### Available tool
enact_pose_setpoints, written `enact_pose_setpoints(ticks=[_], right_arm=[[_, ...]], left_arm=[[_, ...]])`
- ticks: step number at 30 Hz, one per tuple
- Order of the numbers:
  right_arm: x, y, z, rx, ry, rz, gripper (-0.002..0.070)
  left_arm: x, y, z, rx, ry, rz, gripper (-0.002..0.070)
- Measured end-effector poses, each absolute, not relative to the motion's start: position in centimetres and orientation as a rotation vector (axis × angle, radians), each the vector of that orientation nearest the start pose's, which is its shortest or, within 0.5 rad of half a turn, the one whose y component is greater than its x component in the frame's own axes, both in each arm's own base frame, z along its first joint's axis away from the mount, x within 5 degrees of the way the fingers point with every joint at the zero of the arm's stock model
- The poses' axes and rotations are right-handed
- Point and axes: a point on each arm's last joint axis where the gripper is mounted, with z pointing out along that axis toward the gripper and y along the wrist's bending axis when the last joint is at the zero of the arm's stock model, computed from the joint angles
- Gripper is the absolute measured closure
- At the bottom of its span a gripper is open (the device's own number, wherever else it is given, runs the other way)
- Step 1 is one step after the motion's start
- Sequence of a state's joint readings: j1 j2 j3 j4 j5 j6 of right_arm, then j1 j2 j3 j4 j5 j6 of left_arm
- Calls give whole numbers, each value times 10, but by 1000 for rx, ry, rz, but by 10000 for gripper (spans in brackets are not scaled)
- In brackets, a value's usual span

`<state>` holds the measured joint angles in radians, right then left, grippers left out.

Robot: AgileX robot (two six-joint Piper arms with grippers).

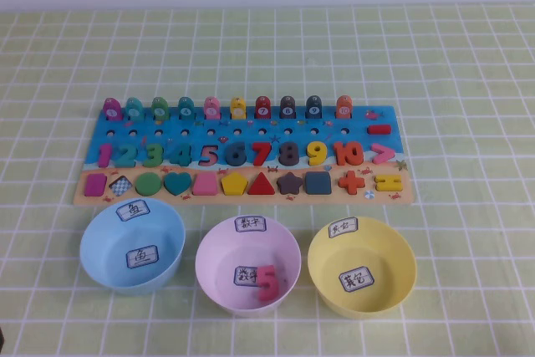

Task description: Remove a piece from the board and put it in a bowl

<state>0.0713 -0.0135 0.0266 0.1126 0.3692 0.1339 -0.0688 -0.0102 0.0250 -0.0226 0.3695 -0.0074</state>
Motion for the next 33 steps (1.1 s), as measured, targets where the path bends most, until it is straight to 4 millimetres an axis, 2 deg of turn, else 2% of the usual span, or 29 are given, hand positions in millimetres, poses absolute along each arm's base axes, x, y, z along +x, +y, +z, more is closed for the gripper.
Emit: enact_pose_setpoints(ticks=[17,21,26,29,33], right_arm=[[52,7,172,129,1867,252,694],[52,7,172,129,1867,252,694],[52,7,172,129,1867,252,694],[52,7,172,129,1867,252,694],[52,7,172,129,1867,252,694]], left_arm=[[53,-5,172,21,1869,-96,678],[53,-7,176,-152,1823,-268,678],[56,-8,192,-454,1617,-588,678],[56,-6,199,-507,1529,-646,678],[56,-6,201,-513,1503,-655,678]])
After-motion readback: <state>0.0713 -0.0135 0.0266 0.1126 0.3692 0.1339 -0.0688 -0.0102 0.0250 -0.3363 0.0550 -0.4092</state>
